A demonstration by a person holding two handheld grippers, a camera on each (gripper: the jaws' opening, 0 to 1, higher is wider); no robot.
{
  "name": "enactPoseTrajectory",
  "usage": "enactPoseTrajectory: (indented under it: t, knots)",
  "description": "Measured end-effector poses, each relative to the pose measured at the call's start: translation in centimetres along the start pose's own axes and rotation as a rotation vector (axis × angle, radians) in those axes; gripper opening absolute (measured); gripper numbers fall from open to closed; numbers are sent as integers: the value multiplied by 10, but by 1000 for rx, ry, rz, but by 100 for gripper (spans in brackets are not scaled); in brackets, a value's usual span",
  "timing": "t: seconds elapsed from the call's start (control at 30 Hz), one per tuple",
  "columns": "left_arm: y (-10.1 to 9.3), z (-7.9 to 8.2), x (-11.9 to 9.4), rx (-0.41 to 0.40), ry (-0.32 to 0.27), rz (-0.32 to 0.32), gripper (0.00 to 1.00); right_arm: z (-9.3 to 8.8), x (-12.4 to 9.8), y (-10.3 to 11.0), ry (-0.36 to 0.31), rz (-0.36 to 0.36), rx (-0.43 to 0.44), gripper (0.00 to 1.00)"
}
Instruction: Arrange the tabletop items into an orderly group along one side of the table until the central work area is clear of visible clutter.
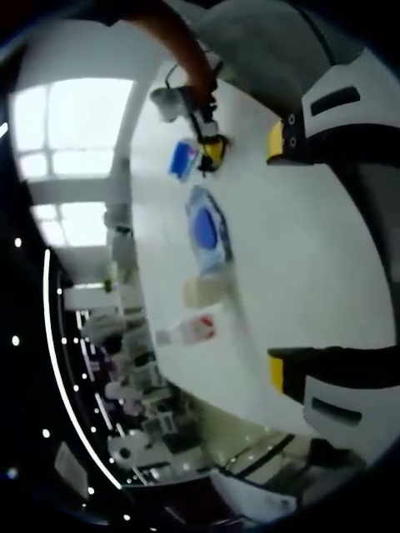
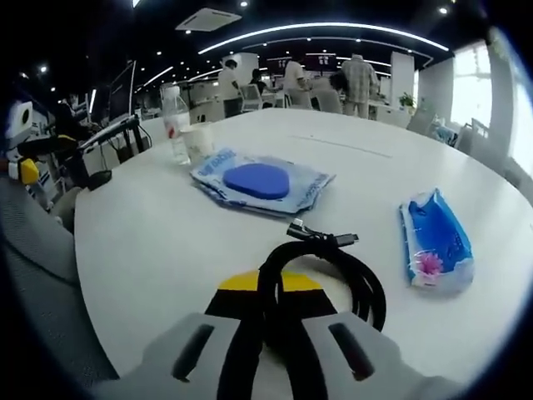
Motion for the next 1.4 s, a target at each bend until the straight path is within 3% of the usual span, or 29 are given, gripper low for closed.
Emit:
enactPoseTrajectory:
  t: [0.4,0.73,0.97,1.23,1.4]
  knots:
    - [1,2,-1,-18,-17,0,87,-6,7,5,28,26,36,6]
    - [1,4,-1,-31,-32,2,88,-3,3,5,30,20,40,14]
    - [1,4,-1,-26,-37,1,90,9,-1,6,15,29,85,23]
    - [2,5,-1,-25,-43,6,93,21,-10,1,1,23,26,32]
    - [3,5,-1,-28,-47,5,94,34,-19,-15,-23,-14,-2,40]
Point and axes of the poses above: the point that each gripper's makers call its tool centre point, and the gripper's own axes: x roughly forward along the fingers, y roughly to its left, z roughly out of its top, the point moved 6 cm from there along -x, roughly backward along the fingers, and after that the axes turned 11 degrees about z, right-handed, at the moved point
